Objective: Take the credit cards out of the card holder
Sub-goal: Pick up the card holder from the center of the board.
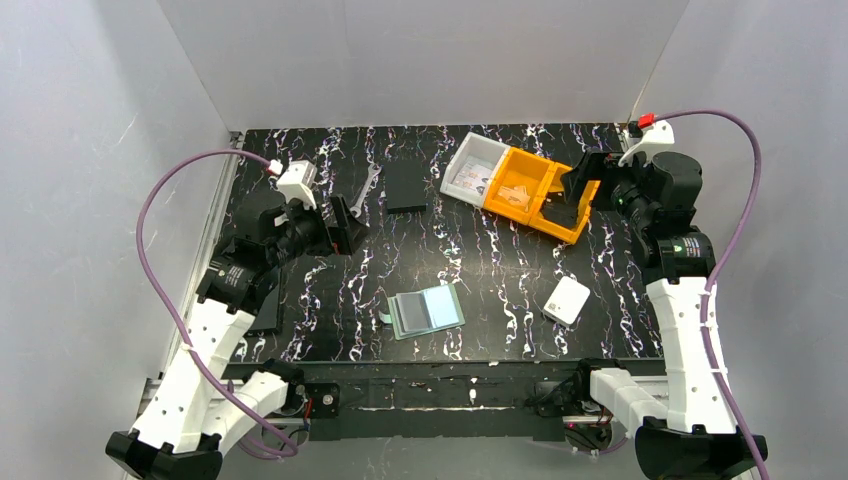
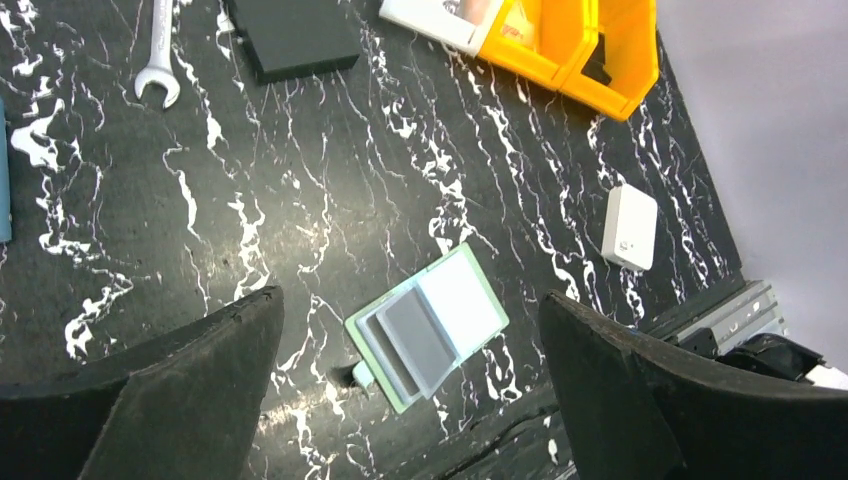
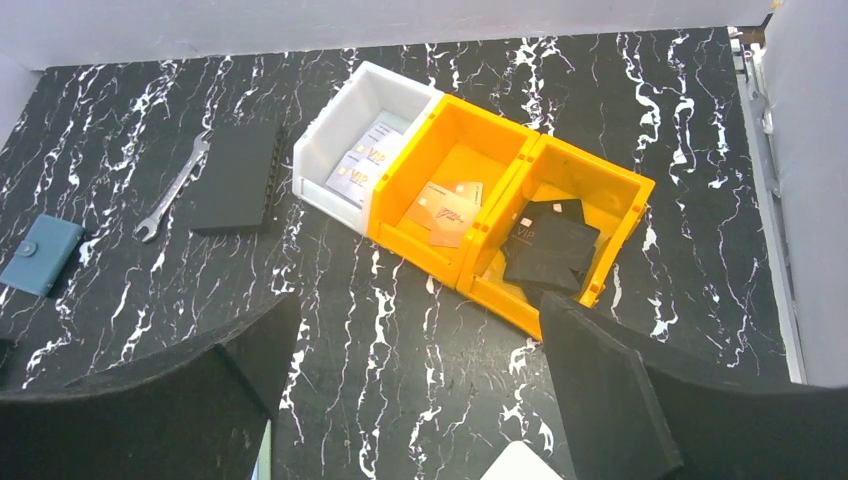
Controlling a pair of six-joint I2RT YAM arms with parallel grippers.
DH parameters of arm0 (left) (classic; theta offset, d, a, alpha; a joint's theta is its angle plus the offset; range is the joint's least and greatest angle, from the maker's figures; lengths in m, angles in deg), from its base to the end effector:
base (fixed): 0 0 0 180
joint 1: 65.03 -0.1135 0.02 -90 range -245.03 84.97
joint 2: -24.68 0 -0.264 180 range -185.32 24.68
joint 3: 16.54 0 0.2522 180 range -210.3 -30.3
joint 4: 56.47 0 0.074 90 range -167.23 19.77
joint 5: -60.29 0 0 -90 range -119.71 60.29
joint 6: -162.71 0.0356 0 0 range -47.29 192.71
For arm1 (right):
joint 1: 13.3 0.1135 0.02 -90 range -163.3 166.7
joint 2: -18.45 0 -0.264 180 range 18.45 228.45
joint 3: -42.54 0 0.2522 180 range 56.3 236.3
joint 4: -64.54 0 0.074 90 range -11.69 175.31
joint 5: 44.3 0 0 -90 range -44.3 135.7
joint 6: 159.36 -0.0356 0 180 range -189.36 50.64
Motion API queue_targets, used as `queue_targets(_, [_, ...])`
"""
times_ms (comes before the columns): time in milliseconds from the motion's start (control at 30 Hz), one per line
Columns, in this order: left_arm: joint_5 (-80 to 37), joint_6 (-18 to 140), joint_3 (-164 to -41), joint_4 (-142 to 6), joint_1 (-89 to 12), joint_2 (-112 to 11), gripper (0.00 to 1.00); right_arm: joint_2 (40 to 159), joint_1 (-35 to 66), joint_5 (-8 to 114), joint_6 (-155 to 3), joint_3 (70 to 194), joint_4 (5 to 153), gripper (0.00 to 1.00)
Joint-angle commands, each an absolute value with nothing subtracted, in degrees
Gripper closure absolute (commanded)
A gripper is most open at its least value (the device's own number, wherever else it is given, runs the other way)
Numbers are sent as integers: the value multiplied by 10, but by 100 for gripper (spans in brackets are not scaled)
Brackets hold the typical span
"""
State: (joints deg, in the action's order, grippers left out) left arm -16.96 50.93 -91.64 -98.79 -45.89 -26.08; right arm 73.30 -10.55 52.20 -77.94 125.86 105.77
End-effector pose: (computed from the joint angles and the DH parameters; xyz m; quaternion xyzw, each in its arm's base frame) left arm 0.1733 -0.0685 0.3884 0.0467 0.8052 -0.2884 0.5160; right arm 0.1960 0.0134 0.4254 0.0043 0.7808 0.1056 0.6157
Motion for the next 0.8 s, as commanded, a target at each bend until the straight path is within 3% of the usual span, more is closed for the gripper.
queue_targets(0, [-161,532,-905,-1028,-463,-239,2,730,-111,534,-769,1286,1050,2])
queue_targets(367, [-190,541,-883,-1030,-463,-242,2,730,-111,573,-758,1256,1029,2])
queue_targets(533, [-213,555,-874,-1009,-488,-291,2,740,-111,793,-565,1174,1008,2])
queue_targets(767, [-202,563,-881,-987,-533,-401,2,823,-108,961,-504,1135,1031,2])
